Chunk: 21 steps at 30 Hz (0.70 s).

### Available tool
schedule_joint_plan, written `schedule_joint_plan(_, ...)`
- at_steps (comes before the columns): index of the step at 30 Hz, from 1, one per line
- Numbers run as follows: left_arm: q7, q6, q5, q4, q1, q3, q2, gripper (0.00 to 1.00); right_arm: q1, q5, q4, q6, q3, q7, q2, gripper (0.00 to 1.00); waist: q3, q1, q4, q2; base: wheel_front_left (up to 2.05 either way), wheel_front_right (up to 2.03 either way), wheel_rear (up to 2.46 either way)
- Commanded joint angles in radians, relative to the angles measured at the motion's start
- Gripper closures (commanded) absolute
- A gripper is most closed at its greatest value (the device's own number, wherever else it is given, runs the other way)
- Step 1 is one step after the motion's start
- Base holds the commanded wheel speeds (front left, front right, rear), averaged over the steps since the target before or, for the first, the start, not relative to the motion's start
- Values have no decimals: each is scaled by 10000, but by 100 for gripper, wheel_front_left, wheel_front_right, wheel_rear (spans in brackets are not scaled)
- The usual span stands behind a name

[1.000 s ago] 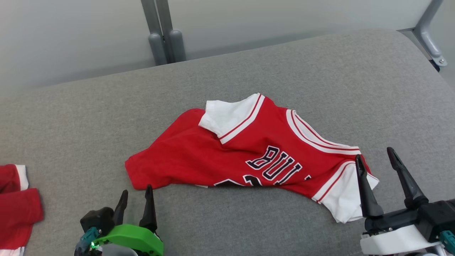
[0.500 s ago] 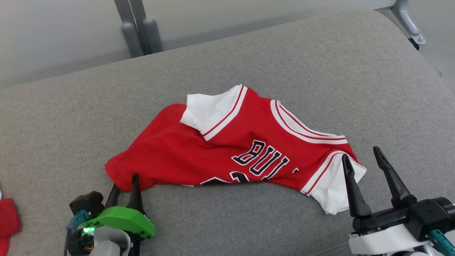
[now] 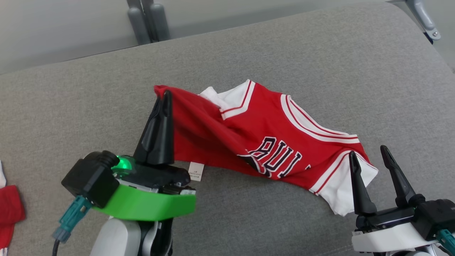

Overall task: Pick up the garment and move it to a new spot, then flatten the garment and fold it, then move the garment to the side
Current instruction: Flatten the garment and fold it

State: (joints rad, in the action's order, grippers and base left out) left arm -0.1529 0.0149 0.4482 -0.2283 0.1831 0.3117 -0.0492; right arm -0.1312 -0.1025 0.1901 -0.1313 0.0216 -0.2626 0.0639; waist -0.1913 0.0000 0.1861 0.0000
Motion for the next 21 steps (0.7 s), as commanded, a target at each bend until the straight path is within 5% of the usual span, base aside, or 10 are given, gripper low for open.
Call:
schedule_joint_plan(1, 275, -89, -101, -602, -15, 211, -64, 100, 66, -22, 25, 10, -13, -31, -36, 0, -186, 0, -262, 0, 0, 0, 0)
schedule_joint_plan(6, 1131, -355, -415, -2423, 235, 1051, -55, 100, 163, -61, 13, 8, -131, -31, -83, 0, -253, 0, -603, 0, 0, 0, 0)
schedule_joint_plan(10, 1529, -556, -370, -2630, 736, 1372, -43, 100, 308, -47, -78, 10, -63, -31, -96, 0, -339, 0, -675, 0, 0, 0, 0)
schedule_joint_plan(15, 1689, -468, -370, -1385, 2180, 1007, -154, 100, 725, -103, -152, 10, 218, -33, -109, 0, -843, 0, -312, 0, 0, 0, 0)
schedule_joint_plan(21, 1592, 1, -274, 1981, 4556, 89, -563, 100, 1110, -194, -327, 8, 336, -31, -123, 0, -1742, 0, 252, 0, 0, 0, 0)
